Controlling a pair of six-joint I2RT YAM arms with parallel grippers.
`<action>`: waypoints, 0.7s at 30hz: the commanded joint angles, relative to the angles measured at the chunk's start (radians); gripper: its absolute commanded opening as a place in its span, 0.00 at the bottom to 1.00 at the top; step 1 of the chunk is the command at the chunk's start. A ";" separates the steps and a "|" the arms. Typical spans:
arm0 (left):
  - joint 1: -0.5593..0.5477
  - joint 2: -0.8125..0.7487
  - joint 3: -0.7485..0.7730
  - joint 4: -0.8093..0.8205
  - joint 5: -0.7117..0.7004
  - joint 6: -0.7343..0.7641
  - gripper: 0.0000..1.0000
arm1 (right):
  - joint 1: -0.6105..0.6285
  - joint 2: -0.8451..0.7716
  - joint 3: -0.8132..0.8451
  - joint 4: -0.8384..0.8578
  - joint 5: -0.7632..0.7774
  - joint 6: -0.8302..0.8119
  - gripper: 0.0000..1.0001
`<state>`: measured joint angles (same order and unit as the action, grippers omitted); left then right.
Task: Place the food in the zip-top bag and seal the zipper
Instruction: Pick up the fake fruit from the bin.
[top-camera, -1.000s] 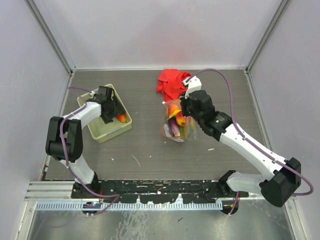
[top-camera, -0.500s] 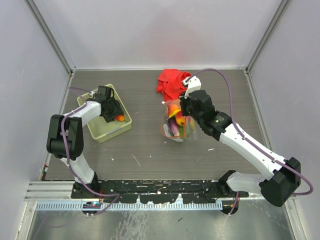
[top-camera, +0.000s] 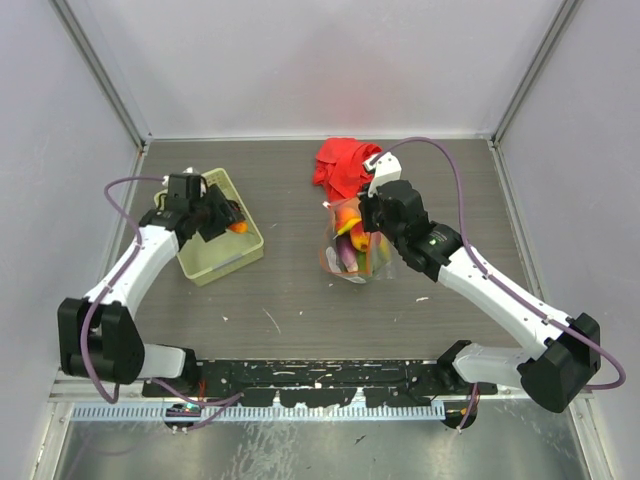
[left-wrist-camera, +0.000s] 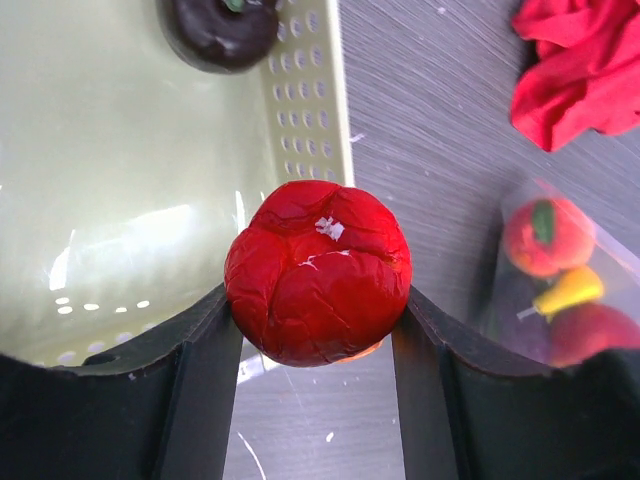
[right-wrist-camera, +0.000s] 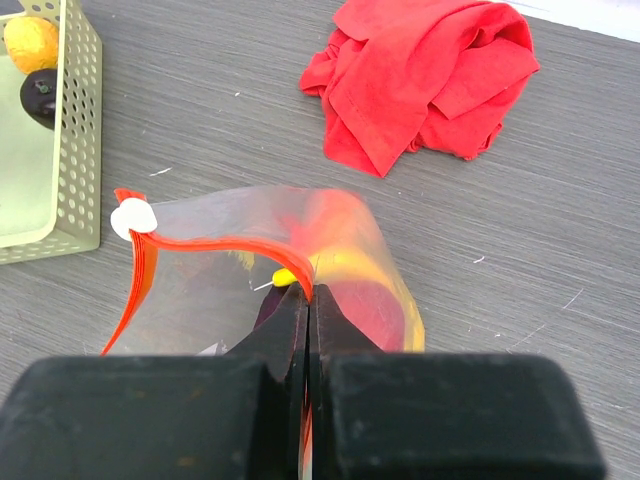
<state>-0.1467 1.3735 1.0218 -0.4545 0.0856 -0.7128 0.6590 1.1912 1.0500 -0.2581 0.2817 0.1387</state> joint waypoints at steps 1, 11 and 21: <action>-0.024 -0.126 -0.021 -0.037 0.092 0.016 0.35 | -0.002 -0.013 0.006 0.077 -0.002 0.015 0.00; -0.269 -0.281 -0.016 -0.032 0.131 -0.009 0.35 | -0.002 -0.029 -0.006 0.081 -0.007 0.022 0.00; -0.548 -0.309 0.019 0.093 0.039 0.047 0.35 | -0.001 -0.040 -0.010 0.086 -0.030 0.032 0.00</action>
<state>-0.6178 1.0714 0.9928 -0.4717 0.1684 -0.7139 0.6590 1.1908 1.0374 -0.2462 0.2630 0.1574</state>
